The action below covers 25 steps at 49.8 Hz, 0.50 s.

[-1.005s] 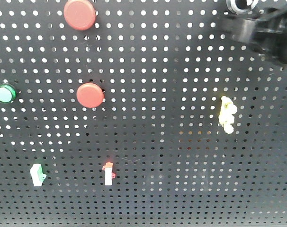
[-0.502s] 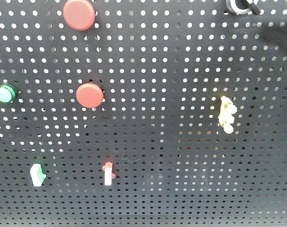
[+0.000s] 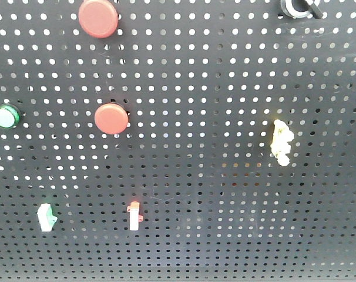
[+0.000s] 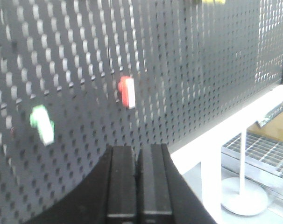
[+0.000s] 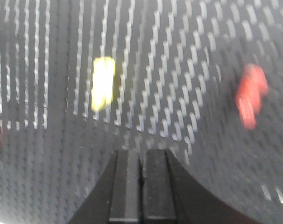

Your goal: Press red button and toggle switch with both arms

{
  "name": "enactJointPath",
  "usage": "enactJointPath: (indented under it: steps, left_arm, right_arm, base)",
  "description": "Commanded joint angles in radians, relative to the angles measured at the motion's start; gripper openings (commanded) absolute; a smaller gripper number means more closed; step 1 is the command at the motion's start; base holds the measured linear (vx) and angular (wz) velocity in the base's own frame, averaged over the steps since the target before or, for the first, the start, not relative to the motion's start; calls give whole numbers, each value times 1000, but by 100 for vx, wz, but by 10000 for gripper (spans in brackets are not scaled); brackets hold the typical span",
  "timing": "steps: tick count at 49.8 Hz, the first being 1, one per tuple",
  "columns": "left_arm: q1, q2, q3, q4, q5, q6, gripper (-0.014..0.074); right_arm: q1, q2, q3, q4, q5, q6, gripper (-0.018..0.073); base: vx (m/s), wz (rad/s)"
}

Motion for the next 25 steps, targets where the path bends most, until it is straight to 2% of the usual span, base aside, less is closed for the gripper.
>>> enactJointPath:
  steps: [1,11,25]
  left_arm:
    - [0,-1,0,-16,-84,-11,2]
    - [0,-1,12,-16,-13,-11,2]
    - [0,-1,12,-16,7,-11,2]
  right_arm:
    - [-7,-53,51,6,-125,-5,-3]
    - [-7,-104,185,7,-119,-2,-3]
    - [-7,-104,307,7,-118,-2,-3]
  base:
    - [0,0]
    - [0,0]
    - [0,0]
